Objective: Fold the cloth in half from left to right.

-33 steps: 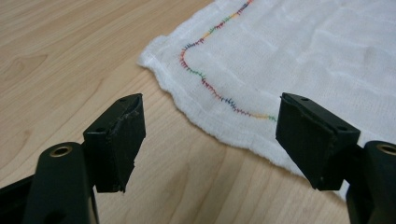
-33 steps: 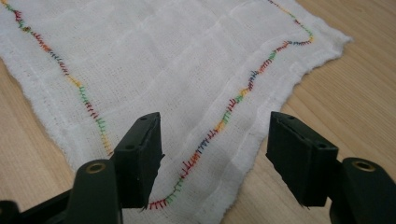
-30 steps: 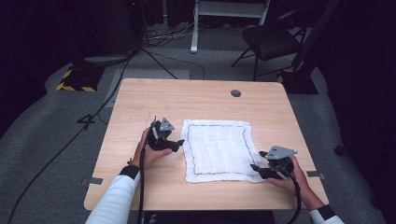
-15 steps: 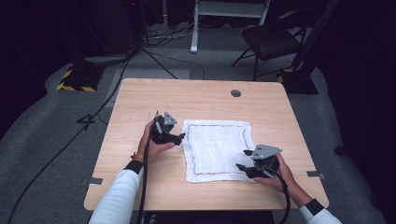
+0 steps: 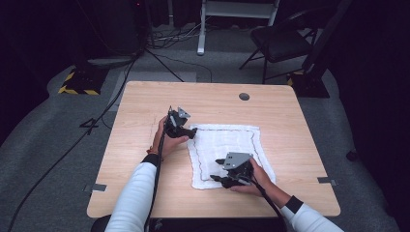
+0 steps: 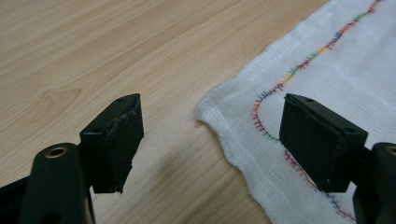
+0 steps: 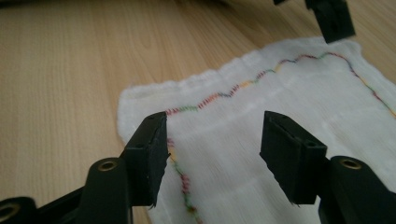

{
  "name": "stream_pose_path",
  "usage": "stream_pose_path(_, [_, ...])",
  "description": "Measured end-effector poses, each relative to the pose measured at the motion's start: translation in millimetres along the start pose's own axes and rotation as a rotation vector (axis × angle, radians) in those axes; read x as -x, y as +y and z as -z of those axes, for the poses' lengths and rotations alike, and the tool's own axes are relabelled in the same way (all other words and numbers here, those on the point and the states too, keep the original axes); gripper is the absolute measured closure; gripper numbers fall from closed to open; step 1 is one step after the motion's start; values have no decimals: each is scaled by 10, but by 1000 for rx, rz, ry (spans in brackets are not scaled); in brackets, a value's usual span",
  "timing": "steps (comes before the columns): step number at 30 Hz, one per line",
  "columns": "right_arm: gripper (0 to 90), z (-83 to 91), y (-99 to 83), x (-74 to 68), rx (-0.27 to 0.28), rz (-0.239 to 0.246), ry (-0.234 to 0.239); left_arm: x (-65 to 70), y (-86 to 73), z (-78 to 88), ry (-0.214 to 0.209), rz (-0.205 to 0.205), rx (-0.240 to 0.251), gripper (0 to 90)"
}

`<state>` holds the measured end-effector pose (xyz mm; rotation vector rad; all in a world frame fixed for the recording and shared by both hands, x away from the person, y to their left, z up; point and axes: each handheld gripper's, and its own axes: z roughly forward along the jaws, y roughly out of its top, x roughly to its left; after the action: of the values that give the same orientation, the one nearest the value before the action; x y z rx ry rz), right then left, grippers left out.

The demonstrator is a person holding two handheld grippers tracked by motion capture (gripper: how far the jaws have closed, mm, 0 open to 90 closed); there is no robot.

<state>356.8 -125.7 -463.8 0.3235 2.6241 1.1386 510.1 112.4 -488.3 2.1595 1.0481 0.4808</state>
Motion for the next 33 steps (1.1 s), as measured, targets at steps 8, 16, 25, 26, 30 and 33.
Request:
stream_pose_path(8, [429, -221, 140, -230, -6, 59, 69, -7, 1, -115, 9, 7, -34, 204])
stream_pose_path(16, [437, -356, 171, -322, -30, 75, 95, -82, -54, -144, -38, 62, -24, 195])
stream_pose_path(25, [550, -484, 138, -274, -85, 34, 75, -83, -48, -101, -96, 20, -15, 469])
stream_pose_path(26, [581, -488, 143, -270, -88, 31, 69, -90, -49, -96, -102, 14, -12, 515])
stream_pose_path(30, [758, -511, 180, -287, -103, 45, 66, -104, -50, -81, -127, 2, -15, 702])
stream_pose_path(33, [823, -530, 203, -307, -107, 49, 67, -114, -56, -68, -139, -3, -21, 747])
